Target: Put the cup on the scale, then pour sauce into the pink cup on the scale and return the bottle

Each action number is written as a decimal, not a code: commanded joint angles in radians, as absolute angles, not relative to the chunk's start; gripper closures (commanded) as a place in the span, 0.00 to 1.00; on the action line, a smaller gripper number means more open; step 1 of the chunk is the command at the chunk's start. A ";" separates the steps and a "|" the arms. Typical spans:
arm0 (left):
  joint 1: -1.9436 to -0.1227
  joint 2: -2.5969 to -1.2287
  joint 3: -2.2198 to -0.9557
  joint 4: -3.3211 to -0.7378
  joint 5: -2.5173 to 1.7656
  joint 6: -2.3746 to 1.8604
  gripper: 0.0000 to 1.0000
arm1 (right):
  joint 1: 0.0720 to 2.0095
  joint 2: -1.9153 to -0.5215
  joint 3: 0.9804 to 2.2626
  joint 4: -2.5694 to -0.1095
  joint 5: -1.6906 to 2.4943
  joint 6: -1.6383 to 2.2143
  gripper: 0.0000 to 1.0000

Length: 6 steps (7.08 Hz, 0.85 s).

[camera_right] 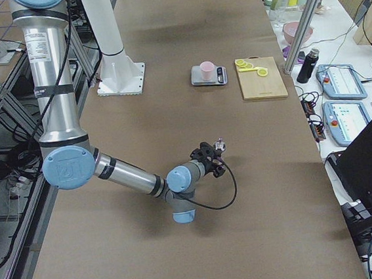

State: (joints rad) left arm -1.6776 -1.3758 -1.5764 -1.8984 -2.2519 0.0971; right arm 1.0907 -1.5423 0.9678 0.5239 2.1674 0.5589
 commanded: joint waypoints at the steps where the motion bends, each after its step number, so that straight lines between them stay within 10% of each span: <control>1: -1.677 -1.377 -1.566 -1.896 -2.253 0.094 0.00 | 1.092 -1.607 1.009 0.552 2.189 0.589 0.00; 6: -1.678 -1.371 -1.597 -1.887 -2.295 0.091 0.00 | 1.298 -1.681 1.054 0.475 2.477 0.704 0.00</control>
